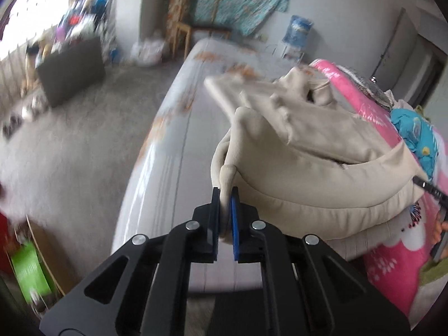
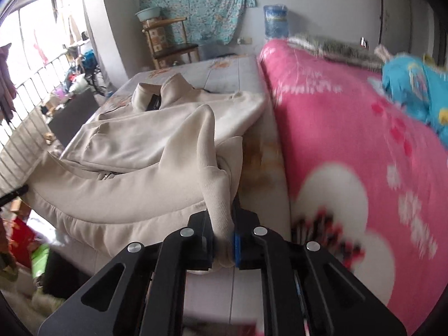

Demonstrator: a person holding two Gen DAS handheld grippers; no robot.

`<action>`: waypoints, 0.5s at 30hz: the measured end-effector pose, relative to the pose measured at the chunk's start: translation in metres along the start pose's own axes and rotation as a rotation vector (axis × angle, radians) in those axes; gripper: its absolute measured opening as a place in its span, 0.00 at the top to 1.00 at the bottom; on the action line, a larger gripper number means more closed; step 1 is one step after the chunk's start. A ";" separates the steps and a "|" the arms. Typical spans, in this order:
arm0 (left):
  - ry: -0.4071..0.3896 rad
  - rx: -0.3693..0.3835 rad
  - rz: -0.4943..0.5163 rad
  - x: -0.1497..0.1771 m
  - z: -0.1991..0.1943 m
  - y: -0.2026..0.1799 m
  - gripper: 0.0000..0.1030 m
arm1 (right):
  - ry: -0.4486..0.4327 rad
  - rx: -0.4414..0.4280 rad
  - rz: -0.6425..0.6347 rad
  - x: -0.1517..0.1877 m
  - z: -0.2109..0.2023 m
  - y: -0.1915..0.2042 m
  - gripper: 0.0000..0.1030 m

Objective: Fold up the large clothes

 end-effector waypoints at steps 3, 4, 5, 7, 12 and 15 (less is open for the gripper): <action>0.077 0.012 -0.054 0.030 0.014 0.019 0.82 | 0.073 0.112 0.032 0.021 0.014 -0.024 0.71; 0.060 0.019 -0.070 0.033 0.009 0.024 0.76 | 0.065 0.127 0.048 0.022 0.009 -0.028 0.64; 0.033 0.014 -0.071 0.033 0.003 0.026 0.76 | 0.038 0.129 0.055 0.022 0.001 -0.027 0.60; -0.059 -0.011 -0.038 0.024 -0.018 0.022 0.75 | -0.032 0.134 0.032 0.020 -0.018 -0.015 0.57; -0.133 0.080 0.064 -0.009 -0.015 -0.018 0.70 | -0.061 0.038 -0.089 0.019 -0.014 0.043 0.46; -0.052 0.064 0.149 -0.020 0.027 -0.053 0.70 | -0.004 0.032 -0.161 0.026 0.026 0.080 0.46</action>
Point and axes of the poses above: each gripper's, at about its wrist camera, not at the fingertips, and z roughly the way its jaws point, y to its left, x to its underside, the point moved 2 cm from there along z, roughly the way its jaws point, and after that the axes turned 13 degrees about z, right-handed, at the moved point
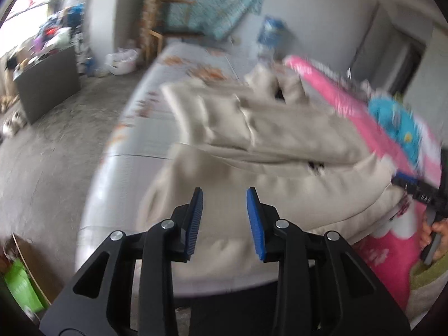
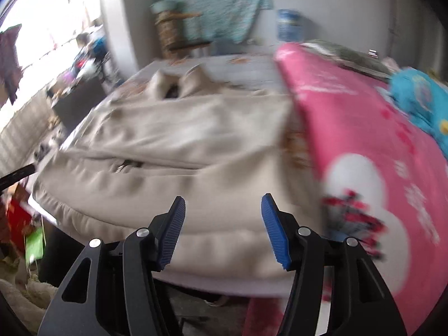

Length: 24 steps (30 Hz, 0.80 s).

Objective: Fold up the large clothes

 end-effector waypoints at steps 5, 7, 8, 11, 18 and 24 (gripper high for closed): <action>0.087 -0.117 0.107 -0.003 0.054 -0.026 0.76 | 0.069 0.032 -0.001 -0.005 0.051 0.020 0.47; 0.071 -0.167 0.150 -0.003 0.053 -0.030 0.86 | 0.089 0.060 -0.014 -0.001 0.062 0.022 0.56; 0.066 -0.189 0.169 -0.003 0.054 -0.032 0.93 | 0.087 0.048 -0.013 -0.001 0.062 0.024 0.62; 0.043 -0.210 0.207 0.000 0.050 -0.034 0.98 | 0.097 0.043 -0.038 0.002 0.058 0.029 0.92; -0.141 -0.219 0.194 -0.027 -0.004 -0.033 0.99 | -0.064 0.039 -0.013 -0.022 0.003 0.037 0.96; -0.147 -0.266 0.206 -0.041 0.022 -0.030 0.99 | -0.100 0.074 -0.004 -0.034 0.024 0.039 0.96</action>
Point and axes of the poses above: each gripper's, at about its wrist camera, not at the fingertips, and z roughly the way its jaws point, y to its left, x to its underside, the point moved 2 cm from there along z, roughly the way its jaws point, and after that the axes turned 13 degrees about z, right-handed, at the moved point
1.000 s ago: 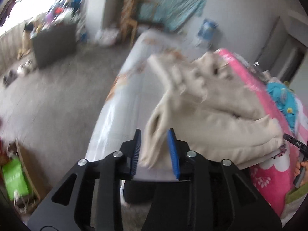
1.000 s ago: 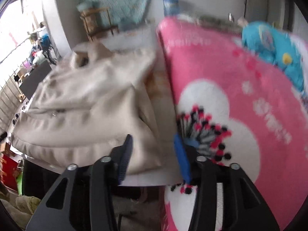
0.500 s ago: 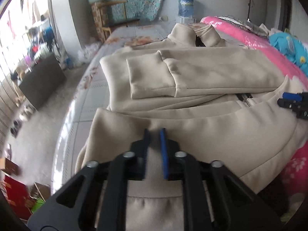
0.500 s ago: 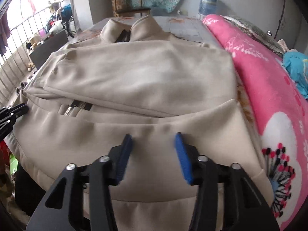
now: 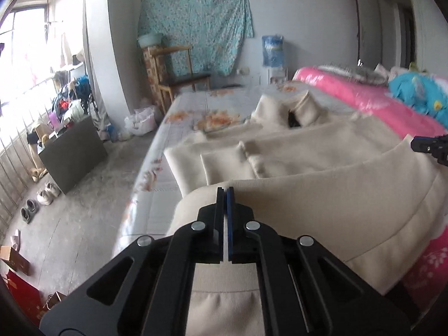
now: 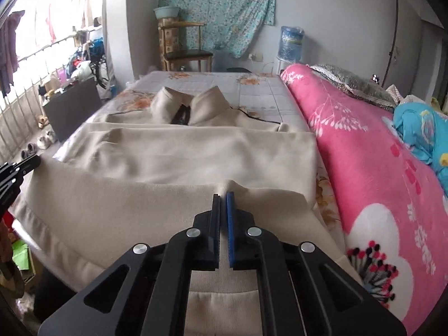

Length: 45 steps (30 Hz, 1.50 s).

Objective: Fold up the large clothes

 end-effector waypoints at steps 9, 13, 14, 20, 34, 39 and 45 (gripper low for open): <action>0.081 -0.068 0.107 0.027 0.042 -0.026 0.99 | 0.043 0.071 -0.022 0.026 0.050 -0.001 0.96; 0.108 -0.116 0.171 0.025 0.045 -0.035 0.99 | 0.056 0.067 -0.007 0.021 0.048 -0.005 0.93; 0.110 -0.119 0.176 0.025 0.045 -0.036 0.99 | 0.052 0.050 0.011 0.019 0.042 -0.008 0.93; 0.118 -0.119 0.176 0.026 0.045 -0.037 0.98 | -0.013 -0.125 -0.004 0.015 -0.011 0.003 0.81; 0.061 0.054 -0.060 0.037 0.015 0.014 0.94 | 0.154 -0.255 -0.096 0.056 0.026 0.043 0.80; 0.128 0.079 -0.257 0.067 0.023 0.057 0.96 | 0.156 -0.257 -0.067 0.050 0.025 0.033 0.81; 0.129 0.045 -0.227 0.066 0.025 0.052 0.96 | 0.057 -0.004 0.074 0.027 0.017 -0.054 0.81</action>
Point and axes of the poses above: each gripper's, at about its wrist camera, not at the fingertips, and z roughly the way its jaws point, y to its left, x to its underside, the point moved 2 cm from there along z, roughly the way its jaws point, and after that the axes turned 13 degrees about z, right-handed, at the moved point
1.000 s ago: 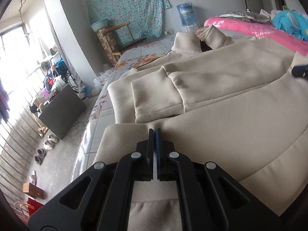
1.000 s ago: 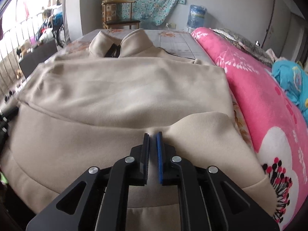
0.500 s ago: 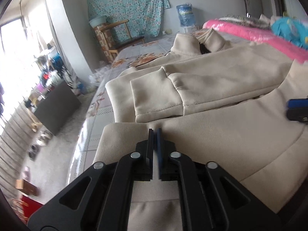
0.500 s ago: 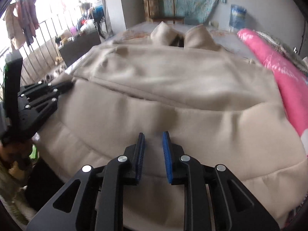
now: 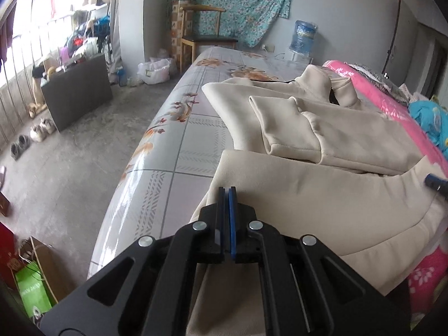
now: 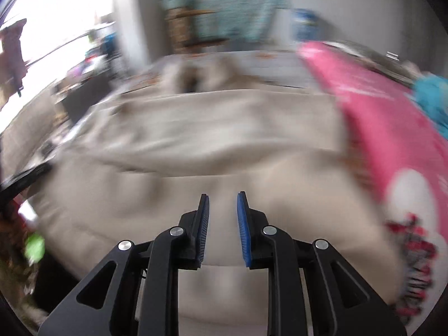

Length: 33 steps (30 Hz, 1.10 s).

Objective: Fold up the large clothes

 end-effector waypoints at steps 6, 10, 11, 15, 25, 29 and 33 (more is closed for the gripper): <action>0.007 0.011 -0.001 -0.002 -0.002 0.002 0.96 | 0.016 0.028 0.047 -0.002 0.007 -0.029 0.88; -0.050 0.018 0.021 -0.013 -0.028 -0.007 0.94 | -0.027 0.032 0.009 -0.003 -0.018 -0.013 0.78; -0.068 0.060 0.030 -0.016 -0.038 -0.014 0.90 | -0.040 0.027 0.005 -0.003 -0.026 -0.012 0.72; -0.023 0.221 0.059 -0.016 -0.046 -0.051 0.78 | -0.050 0.047 0.015 0.006 -0.035 -0.025 0.66; 0.145 0.096 0.190 0.005 -0.024 -0.116 0.62 | -0.036 -0.010 -0.025 0.016 -0.045 0.001 0.58; 0.163 0.047 0.198 0.004 -0.023 -0.119 0.57 | 0.020 -0.244 -0.084 0.039 -0.052 0.051 0.47; 0.176 0.019 0.204 0.003 -0.022 -0.119 0.55 | 0.091 -0.217 -0.170 0.065 -0.027 0.078 0.39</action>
Point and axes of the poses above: each gripper's, at about its wrist camera, not at the fingertips, and z roughly the way its jaws point, y to its left, x to its underside, the point moved 2 cm from there along z, roughly the way its jaws point, and after that the axes turned 13 degrees about z, right-handed, at the moved point
